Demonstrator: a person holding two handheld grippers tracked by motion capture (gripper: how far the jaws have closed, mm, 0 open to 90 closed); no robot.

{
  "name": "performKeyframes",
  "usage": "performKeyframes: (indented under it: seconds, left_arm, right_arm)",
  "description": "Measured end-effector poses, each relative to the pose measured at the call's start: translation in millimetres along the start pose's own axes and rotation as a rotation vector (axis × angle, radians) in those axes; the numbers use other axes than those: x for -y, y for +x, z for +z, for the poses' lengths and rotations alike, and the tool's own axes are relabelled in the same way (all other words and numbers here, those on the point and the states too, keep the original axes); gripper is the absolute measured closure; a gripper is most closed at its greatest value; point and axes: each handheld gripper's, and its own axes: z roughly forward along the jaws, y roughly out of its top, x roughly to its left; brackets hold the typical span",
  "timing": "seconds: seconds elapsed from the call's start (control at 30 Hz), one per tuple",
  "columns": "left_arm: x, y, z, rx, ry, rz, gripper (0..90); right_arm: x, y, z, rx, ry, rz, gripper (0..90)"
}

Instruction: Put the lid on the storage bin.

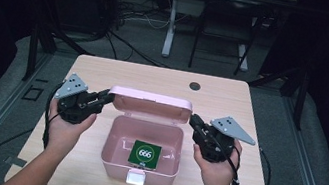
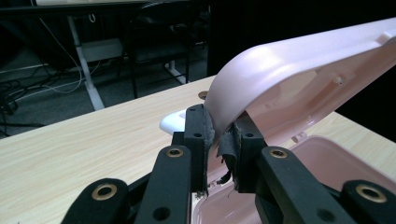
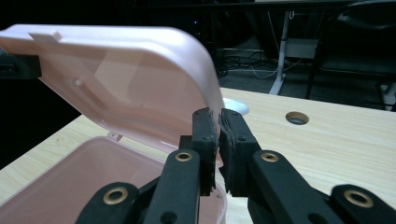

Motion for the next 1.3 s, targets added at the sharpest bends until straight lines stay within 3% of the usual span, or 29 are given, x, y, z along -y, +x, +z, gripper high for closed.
performKeyframes:
  seconds: [0.4, 0.6, 1.07, 1.3]
  left_arm:
    - [2.6, 0.7, -4.2, 0.032, 0.007, -0.026, 78.6]
    - [8.8, 0.2, -8.4, 0.058, -0.008, -0.046, 77.2]
    - [17.4, -2.8, -17.7, 0.086, 0.015, -0.026, 75.0]
    - [22.3, -4.4, -18.9, 0.096, 0.014, -0.033, 72.1]
  right_arm:
    - [-5.8, -14.3, -7.5, 0.031, -0.001, 0.046, 82.9]
    - [-5.7, -17.7, -7.5, 0.021, 0.004, 0.063, 79.9]
    - [-7.1, -20.4, -6.5, 0.025, 0.023, 0.066, 76.8]
    - [-6.3, -21.8, -2.6, 0.013, 0.047, 0.072, 69.6]
